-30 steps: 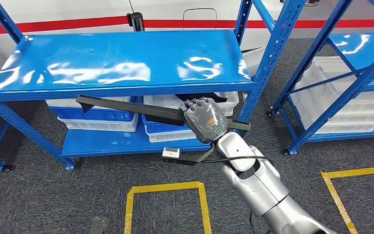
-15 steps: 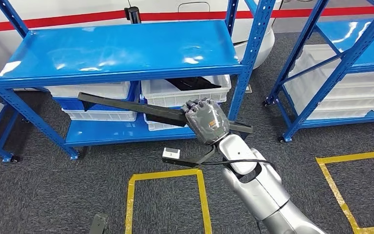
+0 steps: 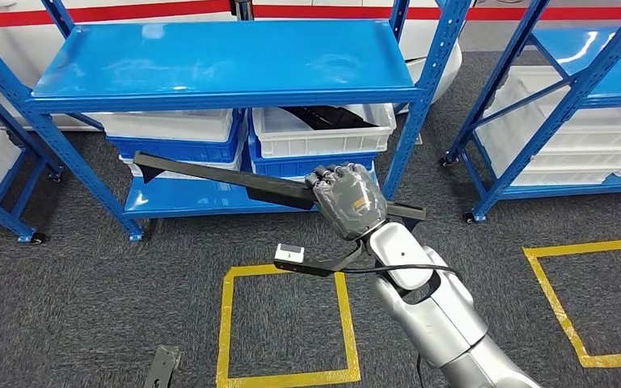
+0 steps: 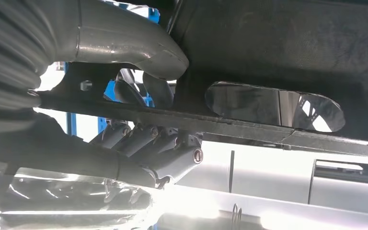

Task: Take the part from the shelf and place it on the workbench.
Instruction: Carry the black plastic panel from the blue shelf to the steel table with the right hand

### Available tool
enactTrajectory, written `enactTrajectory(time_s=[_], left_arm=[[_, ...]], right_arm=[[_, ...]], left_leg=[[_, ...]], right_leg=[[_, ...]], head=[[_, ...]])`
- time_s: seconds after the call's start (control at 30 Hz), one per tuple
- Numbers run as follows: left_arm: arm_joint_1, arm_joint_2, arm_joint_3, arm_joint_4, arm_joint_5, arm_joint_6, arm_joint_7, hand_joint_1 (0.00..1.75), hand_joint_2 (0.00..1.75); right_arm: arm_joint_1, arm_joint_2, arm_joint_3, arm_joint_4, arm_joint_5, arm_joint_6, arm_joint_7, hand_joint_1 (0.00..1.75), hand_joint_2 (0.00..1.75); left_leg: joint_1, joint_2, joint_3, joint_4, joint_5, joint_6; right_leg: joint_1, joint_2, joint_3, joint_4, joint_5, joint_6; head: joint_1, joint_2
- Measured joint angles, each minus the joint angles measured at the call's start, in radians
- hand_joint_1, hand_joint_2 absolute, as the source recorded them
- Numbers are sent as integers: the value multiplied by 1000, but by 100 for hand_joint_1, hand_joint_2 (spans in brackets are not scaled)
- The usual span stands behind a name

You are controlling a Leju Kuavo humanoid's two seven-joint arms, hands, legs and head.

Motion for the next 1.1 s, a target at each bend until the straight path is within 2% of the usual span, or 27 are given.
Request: enactTrajectory(time_s=[0.03,0.07,0.1,0.13,0.17,0.2,0.27,0.3,0.33,0.4,0.43,0.47,0.5,0.53,0.6,0.67,0.7,0.77,0.8,0.83,0.9,0.93,0.97,1.0,1.03,1.07,1.1], left_arm=[[0,0,0,0,0,0,-1,0,175],[0,-1,0,0,0,0,-2,0,175],[-1,-1,0,0,1,0,-3,0,175],[-1,-1,0,-1,1,0,-4,0,175],[-1,-1,0,-1,1,0,-5,0,175],[-1,-1,0,-1,2,0,-7,0,175],[3,0,0,0,5,2,-8,0,175],[6,1,0,0,6,2,-8,0,175],[10,0,0,0,7,3,-8,0,175],[13,0,0,1,8,3,-7,0,175],[13,0,0,1,8,3,-7,0,175],[12,0,0,1,8,3,-7,0,175],[12,1,1,1,8,3,-7,0,175],[12,1,1,1,8,3,-7,0,175],[12,1,1,1,9,4,-7,0,175],[12,0,1,1,11,6,-8,0,175],[12,0,1,1,12,6,-8,0,175],[13,-1,1,1,14,7,-8,0,175],[12,-1,1,1,15,7,-9,0,175],[12,-1,2,1,16,8,-9,0,175],[12,-1,2,1,17,8,-9,0,175],[12,0,2,1,17,8,-9,0,175],[12,-1,2,1,17,8,-9,0,175],[12,-1,2,1,17,8,-9,0,175],[12,-1,2,1,17,8,-9,0,175],[12,-2,2,1,17,8,-9,0,175],[12,-3,2,1,17,8,-9,0,175]], right_arm=[[0,-1,0,0,-2,0,-3,154,175],[0,-2,-1,0,-3,0,-5,154,175],[-1,-1,-2,-1,-4,0,-6,154,175],[-2,-1,-2,-1,-6,0,-7,154,175],[-4,0,-3,-2,-7,0,-8,154,175],[-5,1,-3,-2,-8,1,-9,154,175],[-5,0,-4,-2,-10,2,-10,154,175],[-5,0,-3,-2,-10,3,-10,154,175],[-5,0,-3,-2,-10,3,-10,154,175],[-5,1,-3,-2,-11,4,-10,154,175],[-5,2,-3,-2,-12,4,-10,154,175],[-5,2,-3,-2,-12,4,-10,154,175],[-4,2,-2,-2,-12,4,-10,154,175],[-3,2,-2,-2,-12,4,-10,154,175],[-3,3,-2,-2,-12,4,-11,154,175],[-6,6,-2,-2,-12,4,-11,154,175],[-8,8,-2,-2,-13,4,-11,154,175],[-9,8,-2,-2,-14,4,-12,154,175],[-9,8,-2,-2,-14,4,-12,154,175],[-9,8,-2,-2,-14,4,-12,154,175],[-9,7,-2,-2,-14,4,-12,154,175],[-8,7,-2,-2,-14,5,-12,154,175],[-8,7,-2,-2,-14,5,-12,154,175],[-8,7,-2,-2,-14,6,-12,154,175],[-8,7,-2,-2,-15,6,-12,154,175],[-9,8,-2,-2,-15,6,-12,154,175],[-11,9,-2,-2,-15,6,-12,154,175]], left_leg=[[0,1,-17,1,14,-3],[0,0,-32,2,27,-6],[-2,0,-45,3,39,-11],[-3,-1,-53,3,52,-17],[-5,-1,-58,1,64,-22],[-7,-2,-60,-3,75,-26],[-3,-4,-65,-9,84,-32],[0,-4,-72,2,62,-35],[3,-4,-83,33,15,-40],[4,-4,-110,154,-112,-48],[4,-4,-121,227,-155,-52],[5,-4,-125,282,-170,-54],[6,-4,-115,310,-159,-55],[7,-3,-89,304,-135,-56],[11,-4,9,200,-96,-57],[12,-9,92,85,-101,-56],[9,-11,107,57,-109,-55],[6,-12,100,41,-110,-48],[4,-11,92,37,-104,-38],[3,-10,81,34,-95,-26],[-2,-9,53,32,-73,-1],[-6,-8,39,32,-62,6],[-10,-8,24,32,-50,11],[-14,-8,9,32,-37,13],[-20,-7,-6,32,-25,15],[-25,-8,-20,32,-12,16],[-28,-8,-31,32,0,17]], right_leg=[[0,0,35,-21,21,10],[0,0,87,-76,38,15],[1,0,153,-158,37,14],[4,2,206,-232,27,7],[4,3,240,-290,14,-2],[5,5,256,-323,5,-11],[-3,3,242,-329,20,-26],[-5,1,235,-329,30,-34],[-8,-1,226,-329,42,-42],[-8,-2,204,-328,67,-51],[-8,-2,190,-326,79,-52],[-8,-2,176,-325,90,-50],[-9,-3,163,-324,99,-48],[-10,-3,151,-322,107,-44],[-11,-3,132,-314,118,-33],[-6,-3,117,-300,126,-21],[-3,-3,110,-294,131,-13],[0,-3,95,-288,141,6],[0,-3,83,-279,133,11],[0,-2,66,-254,110,10],[-2,-2,25,-145,28,1],[-2,-2,7,-78,-9,-1],[-1,-2,-1,-22,-27,1],[2,-1,5,6,-26,5],[6,-1,26,0,-8,9],[13,-1,67,-39,15,8],[21,-1,119,-106,26,-3]], head=[[0,0],[0,0],[1,0],[-2,0],[-3,0],[-4,0],[-9,0],[-11,0],[-14,0],[-16,0],[-17,0],[-17,0],[-18,0],[-18,0],[-18,0],[-19,0],[-20,0],[-20,0],[-20,0],[-19,0],[-15,0],[-13,0],[-12,0],[-11,0],[-10,0],[-11,0],[-11,0]])
